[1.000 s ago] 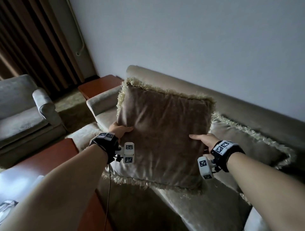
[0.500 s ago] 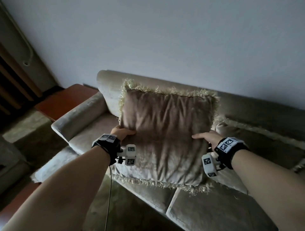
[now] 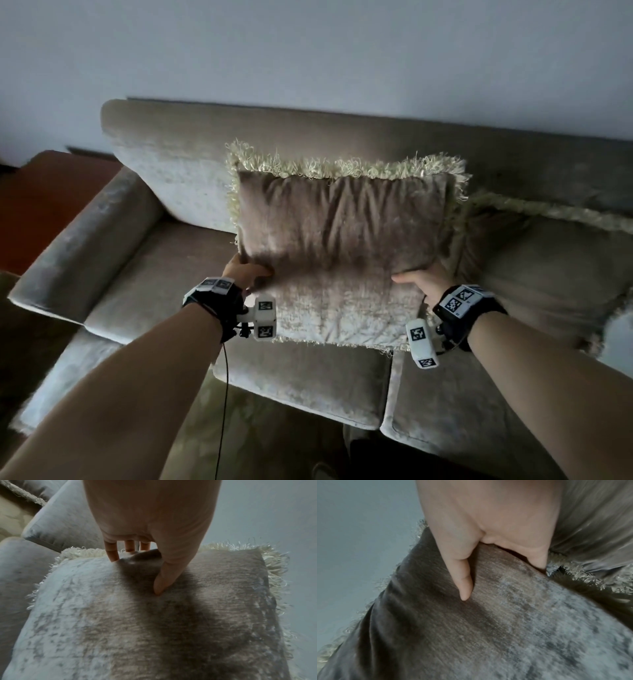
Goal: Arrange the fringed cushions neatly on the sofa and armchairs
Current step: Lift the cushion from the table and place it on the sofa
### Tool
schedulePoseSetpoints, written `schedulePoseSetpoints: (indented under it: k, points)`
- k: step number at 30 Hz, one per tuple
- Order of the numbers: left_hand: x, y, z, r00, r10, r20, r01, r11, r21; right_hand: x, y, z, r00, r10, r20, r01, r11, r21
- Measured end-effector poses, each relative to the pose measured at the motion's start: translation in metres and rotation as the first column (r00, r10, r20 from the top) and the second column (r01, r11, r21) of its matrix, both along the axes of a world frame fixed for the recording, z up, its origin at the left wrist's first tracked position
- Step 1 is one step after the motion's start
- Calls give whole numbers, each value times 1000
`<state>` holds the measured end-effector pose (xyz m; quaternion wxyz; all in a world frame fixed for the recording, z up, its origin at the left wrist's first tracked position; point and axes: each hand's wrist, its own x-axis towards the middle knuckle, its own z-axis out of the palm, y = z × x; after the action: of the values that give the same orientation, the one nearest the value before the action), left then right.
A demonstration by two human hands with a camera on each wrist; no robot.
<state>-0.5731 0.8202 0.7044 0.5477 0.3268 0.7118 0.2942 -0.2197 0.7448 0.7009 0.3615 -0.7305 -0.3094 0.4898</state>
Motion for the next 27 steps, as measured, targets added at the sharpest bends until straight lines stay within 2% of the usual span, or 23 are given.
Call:
schedulePoseSetpoints:
  k: [6,14,19,27]
  points:
    - [7,57,-55,1000,-1,6,1,1000,-15,-4,48,-67,994,-102,-49,103,995,15]
    - [26,125,-127,998,49,35,-50,999,20,10,107,-155,987,-159,-24,160,987,12]
    - [24,157,-162,996,39,81,-43,998,53,-9,127,-159,976,-216,6,216,976,14]
    - [9,208,-204,990,-31,137,22,997,71,-21,164,-202,957,-289,39,286,956,62]
